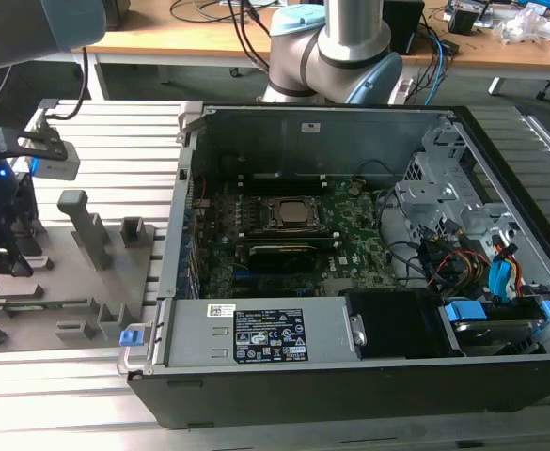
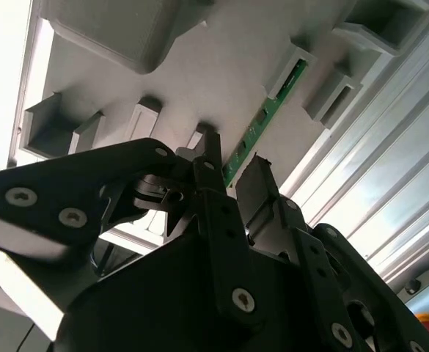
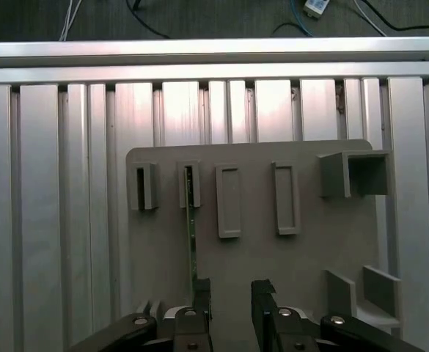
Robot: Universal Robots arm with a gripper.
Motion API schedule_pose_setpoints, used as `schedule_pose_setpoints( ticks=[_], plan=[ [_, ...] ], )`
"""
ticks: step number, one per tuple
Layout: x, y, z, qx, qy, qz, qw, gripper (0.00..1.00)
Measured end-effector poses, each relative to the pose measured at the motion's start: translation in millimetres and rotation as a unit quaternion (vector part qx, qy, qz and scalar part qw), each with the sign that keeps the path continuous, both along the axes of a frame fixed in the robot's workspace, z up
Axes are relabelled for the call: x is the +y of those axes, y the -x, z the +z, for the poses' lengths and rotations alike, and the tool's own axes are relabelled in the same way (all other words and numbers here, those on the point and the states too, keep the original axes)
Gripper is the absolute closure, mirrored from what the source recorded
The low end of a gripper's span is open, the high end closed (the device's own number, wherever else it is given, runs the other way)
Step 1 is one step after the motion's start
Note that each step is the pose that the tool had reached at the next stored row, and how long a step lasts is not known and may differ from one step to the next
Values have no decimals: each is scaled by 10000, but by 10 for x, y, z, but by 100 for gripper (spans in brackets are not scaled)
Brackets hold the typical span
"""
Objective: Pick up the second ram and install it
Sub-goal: 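Pick up the second ram and move it above second insertion slot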
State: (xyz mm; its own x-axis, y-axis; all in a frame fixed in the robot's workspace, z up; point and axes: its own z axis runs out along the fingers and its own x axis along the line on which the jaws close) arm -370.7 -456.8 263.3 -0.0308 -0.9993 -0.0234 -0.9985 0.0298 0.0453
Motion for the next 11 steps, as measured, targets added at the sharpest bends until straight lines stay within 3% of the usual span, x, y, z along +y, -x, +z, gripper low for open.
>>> schedule_pose_setpoints(
  ticks=[4, 9, 11],
  plan=[
    [-24, -1, -52, 0, -1, 1, 10000, 64],
    [-198, 0, -134, 0, 0, 12, 10000, 64],
    [-216, 1, -190, 1, 0, 22, 10000, 64]
  ],
)
